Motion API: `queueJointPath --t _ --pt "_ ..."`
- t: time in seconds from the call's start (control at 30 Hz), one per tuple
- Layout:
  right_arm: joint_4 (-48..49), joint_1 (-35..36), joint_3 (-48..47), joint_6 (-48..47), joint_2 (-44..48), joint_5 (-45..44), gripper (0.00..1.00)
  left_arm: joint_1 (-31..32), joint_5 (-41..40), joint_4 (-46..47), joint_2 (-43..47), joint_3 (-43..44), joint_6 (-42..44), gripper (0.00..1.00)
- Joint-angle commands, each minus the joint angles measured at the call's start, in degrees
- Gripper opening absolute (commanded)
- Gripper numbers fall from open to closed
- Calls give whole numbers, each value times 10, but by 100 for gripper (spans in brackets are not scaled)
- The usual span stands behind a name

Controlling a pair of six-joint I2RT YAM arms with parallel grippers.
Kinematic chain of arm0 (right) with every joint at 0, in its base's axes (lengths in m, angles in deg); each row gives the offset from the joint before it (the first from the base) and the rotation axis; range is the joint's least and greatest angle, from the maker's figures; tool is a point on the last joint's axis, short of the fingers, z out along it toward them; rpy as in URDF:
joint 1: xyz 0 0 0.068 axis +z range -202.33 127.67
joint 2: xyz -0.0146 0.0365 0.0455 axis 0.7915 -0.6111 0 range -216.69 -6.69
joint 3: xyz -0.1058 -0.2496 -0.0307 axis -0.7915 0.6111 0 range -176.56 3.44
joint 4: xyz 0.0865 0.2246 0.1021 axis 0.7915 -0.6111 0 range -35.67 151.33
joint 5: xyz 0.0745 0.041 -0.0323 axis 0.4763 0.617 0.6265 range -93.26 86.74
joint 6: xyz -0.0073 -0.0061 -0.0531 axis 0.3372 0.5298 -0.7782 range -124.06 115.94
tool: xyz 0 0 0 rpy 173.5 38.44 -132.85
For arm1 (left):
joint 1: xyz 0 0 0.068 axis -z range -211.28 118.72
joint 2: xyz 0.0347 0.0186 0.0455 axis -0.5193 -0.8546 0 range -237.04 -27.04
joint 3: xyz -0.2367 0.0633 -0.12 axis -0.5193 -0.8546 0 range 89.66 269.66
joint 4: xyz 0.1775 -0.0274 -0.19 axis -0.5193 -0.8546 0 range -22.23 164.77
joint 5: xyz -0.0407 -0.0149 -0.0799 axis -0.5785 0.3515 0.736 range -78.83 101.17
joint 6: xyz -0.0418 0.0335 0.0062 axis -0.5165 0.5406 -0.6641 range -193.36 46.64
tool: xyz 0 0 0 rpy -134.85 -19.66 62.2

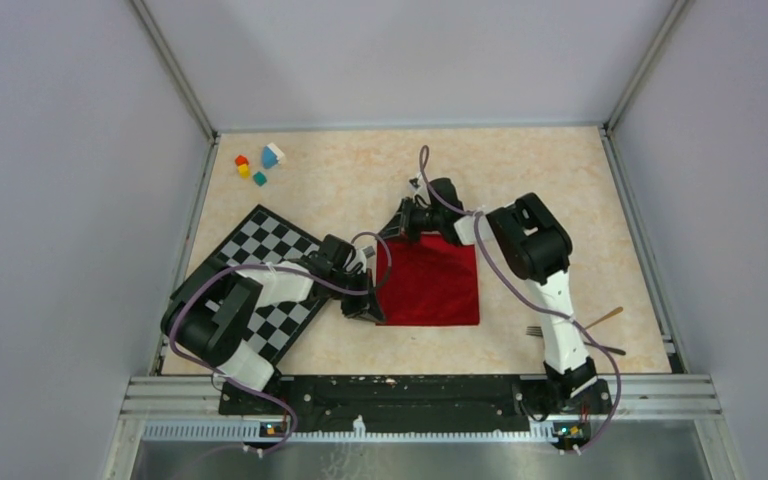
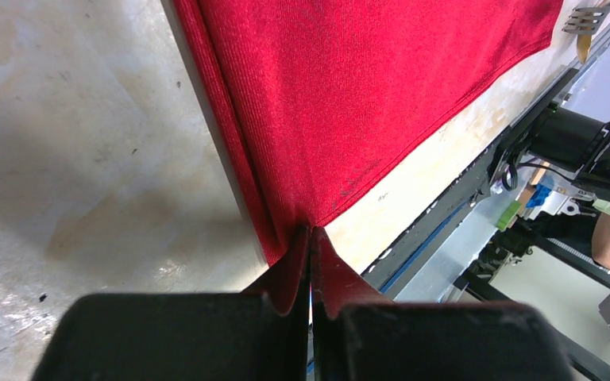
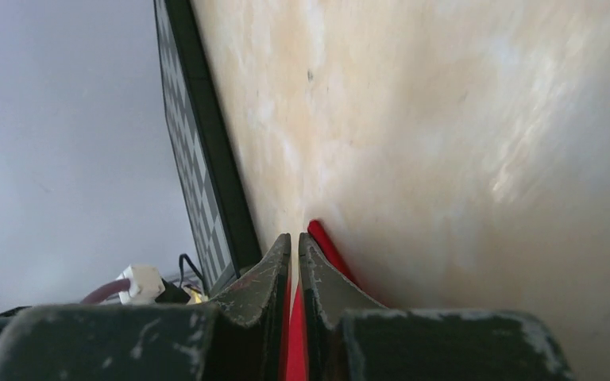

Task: Fold the napkin into a case and place the utensils inside
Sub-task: Smooth out the square-folded napkin at the center of the board.

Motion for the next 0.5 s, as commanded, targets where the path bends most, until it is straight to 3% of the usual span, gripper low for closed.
queueJointPath --t 0.0,0.13,0.27,0.37,0.47 --pt "43 -27 -34 -11 -49 4 8 3 -84 -35 -15 -34 23 0" --pt "4 -54 -84 -40 -59 50 12 3 -85 -34 -12 -36 22 0" --pt "-153 -90 -131 -134 27 59 20 3 -83 -37 -6 -36 21 0" --pt "-226 -116 -82 -194 117 62 31 2 -84 -42 4 -37 21 0" --pt "-208 -125 28 -207 185 82 31 3 -75 -44 13 -35 20 0"
